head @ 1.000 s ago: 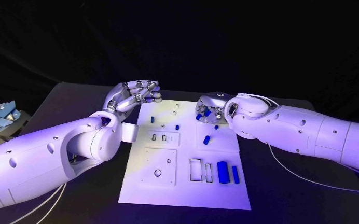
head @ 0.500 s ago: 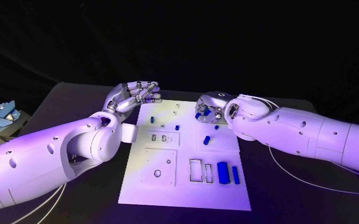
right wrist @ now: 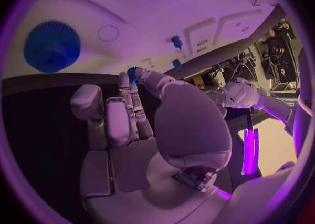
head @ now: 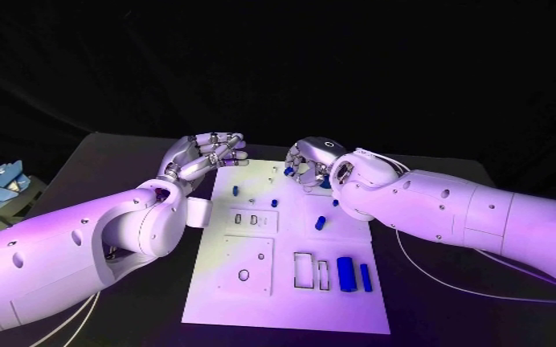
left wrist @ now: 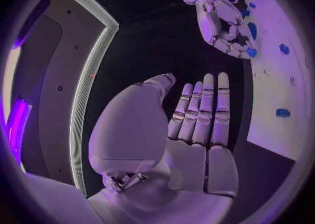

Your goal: Assemble the parts on the task board

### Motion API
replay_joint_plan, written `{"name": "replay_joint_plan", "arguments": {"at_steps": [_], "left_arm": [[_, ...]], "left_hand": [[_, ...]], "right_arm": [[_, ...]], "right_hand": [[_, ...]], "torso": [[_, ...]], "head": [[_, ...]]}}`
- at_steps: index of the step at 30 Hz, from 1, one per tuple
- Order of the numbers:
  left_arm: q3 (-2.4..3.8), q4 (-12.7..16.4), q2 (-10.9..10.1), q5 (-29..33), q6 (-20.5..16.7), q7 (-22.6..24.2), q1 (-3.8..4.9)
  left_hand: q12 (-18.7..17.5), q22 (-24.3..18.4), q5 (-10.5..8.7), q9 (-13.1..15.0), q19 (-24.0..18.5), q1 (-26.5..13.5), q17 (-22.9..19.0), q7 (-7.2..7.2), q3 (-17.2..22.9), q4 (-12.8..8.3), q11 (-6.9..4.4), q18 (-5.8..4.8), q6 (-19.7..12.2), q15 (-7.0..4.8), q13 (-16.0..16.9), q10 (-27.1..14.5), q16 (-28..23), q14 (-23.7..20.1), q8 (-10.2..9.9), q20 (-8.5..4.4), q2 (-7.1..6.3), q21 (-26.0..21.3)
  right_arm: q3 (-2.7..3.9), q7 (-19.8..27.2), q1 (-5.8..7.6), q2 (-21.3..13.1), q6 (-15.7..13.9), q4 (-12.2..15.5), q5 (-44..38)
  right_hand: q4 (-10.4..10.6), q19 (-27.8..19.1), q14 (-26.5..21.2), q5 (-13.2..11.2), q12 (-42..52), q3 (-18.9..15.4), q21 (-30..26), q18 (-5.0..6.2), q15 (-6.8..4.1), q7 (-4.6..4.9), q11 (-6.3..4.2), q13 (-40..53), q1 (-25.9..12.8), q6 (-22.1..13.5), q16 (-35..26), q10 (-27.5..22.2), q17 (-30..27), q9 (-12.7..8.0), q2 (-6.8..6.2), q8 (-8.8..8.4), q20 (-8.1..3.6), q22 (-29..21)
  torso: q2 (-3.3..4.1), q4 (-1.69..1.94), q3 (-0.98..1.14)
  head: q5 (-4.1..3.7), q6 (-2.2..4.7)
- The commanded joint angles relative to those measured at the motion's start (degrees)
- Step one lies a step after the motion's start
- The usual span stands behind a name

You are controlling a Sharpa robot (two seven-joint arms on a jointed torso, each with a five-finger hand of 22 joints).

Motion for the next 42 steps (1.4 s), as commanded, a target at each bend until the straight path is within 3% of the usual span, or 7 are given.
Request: {"name": "replay_joint_plan", "arguments": {"at_steps": [1,11,22,33,42], "left_arm": [[0.05,0.1,0.3,0.1,1.1,0.1,0.08],[0.05,0.2,0.7,0.1,1.1,0.2,0.08],[0.05,0.2,0.8,0.1,1.0,0.3,0.08],[0.05,0.2,0.9,0.1,1.1,0.2,0.08],[0.05,0.2,1.0,0.1,1.1,0.2,0.08]], "left_hand": [[-0.3,0.1,-0.18,-0.1,0.5,-0.1,0.1,1.25,0.4,-0.1,0.03,0.65,-0.4,0.37,0.0,-0.2,-0.3,0.0,-0.4,-0.09,-0.13,0.4],[-0.3,0.1,-0.18,-0.1,0.5,-0.1,0.1,1.25,0.4,-0.1,0.03,0.65,-0.4,0.37,0.0,-0.2,-0.3,0.0,-0.4,-0.09,-0.13,0.4],[-0.3,0.1,-0.18,-0.1,0.5,-0.1,0.1,1.25,0.4,-0.2,0.03,0.65,-0.4,0.37,0.0,-0.2,-0.3,0.0,-0.4,-0.09,-0.12,0.5],[-0.3,0.1,-0.18,-0.1,0.5,-0.1,0.1,1.25,0.4,-0.2,0.03,0.65,-0.4,0.37,0.0,-0.2,-0.3,0.0,-0.4,-0.09,-0.12,0.5],[-0.3,0.1,-0.18,-0.1,0.5,-0.1,0.1,1.25,0.4,-0.2,0.03,0.65,-0.4,0.37,0.0,-0.2,-0.3,0.0,-0.4,-0.09,-0.12,0.5]], "right_arm": [[0.05,0.1,0.03,1.7,-2.8,-2.2,0.4],[0.09,0.3,-0.18,5.3,-3.0,-6.4,0.2],[0.09,-0.2,-0.43,6.6,-2.4,-8.2,-0.1],[0.08,-0.4,-0.88,7.4,0.4,-9.6,-0.3],[0.08,-0.1,-1.14,8.1,0.7,-10.8,-0.3]], "right_hand": [[-0.1,0.4,1.1,-0.2,0.1,0.3,0.4,-0.72,-0.51,0.04,-0.02,0.1,-0.2,-0.1,0.5,0.1,0.5,1.9,0.50,0.46,-0.02,0.3],[-0.2,0.5,1.3,-0.6,0.1,0.3,0.8,-0.80,-0.45,0.14,0.06,0.1,-0.3,-0.4,1.0,0.0,1.1,2.2,0.38,0.56,0.00,0.9],[-0.1,0.5,1.2,-1.0,0.1,0.3,1.0,-0.83,-0.41,0.16,0.10,0.1,-0.5,-0.6,1.0,0.0,1.1,2.4,0.29,0.65,0.04,1.1],[-0.1,0.4,1.2,-1.2,0.1,0.3,1.0,-0.81,-0.39,0.17,0.11,0.1,-0.7,-0.7,0.9,-0.1,0.7,2.5,0.23,0.69,0.06,1.1],[0.0,0.1,1.0,-1.7,-0.2,0.3,1.0,-0.79,-0.14,0.58,0.44,0.0,-1.1,-2.0,1.1,-0.9,0.8,2.7,-0.15,0.28,0.24,1.2]], "torso": [[0.18,0.34,-0.10],[0.35,0.73,-0.40],[0.47,0.60,-0.23],[0.58,0.71,-0.26],[0.61,0.82,-0.34]], "head": [[-0.16,-0.02],[-0.14,0.02],[0.18,0.12],[0.13,-0.04],[0.14,0.00]]}}
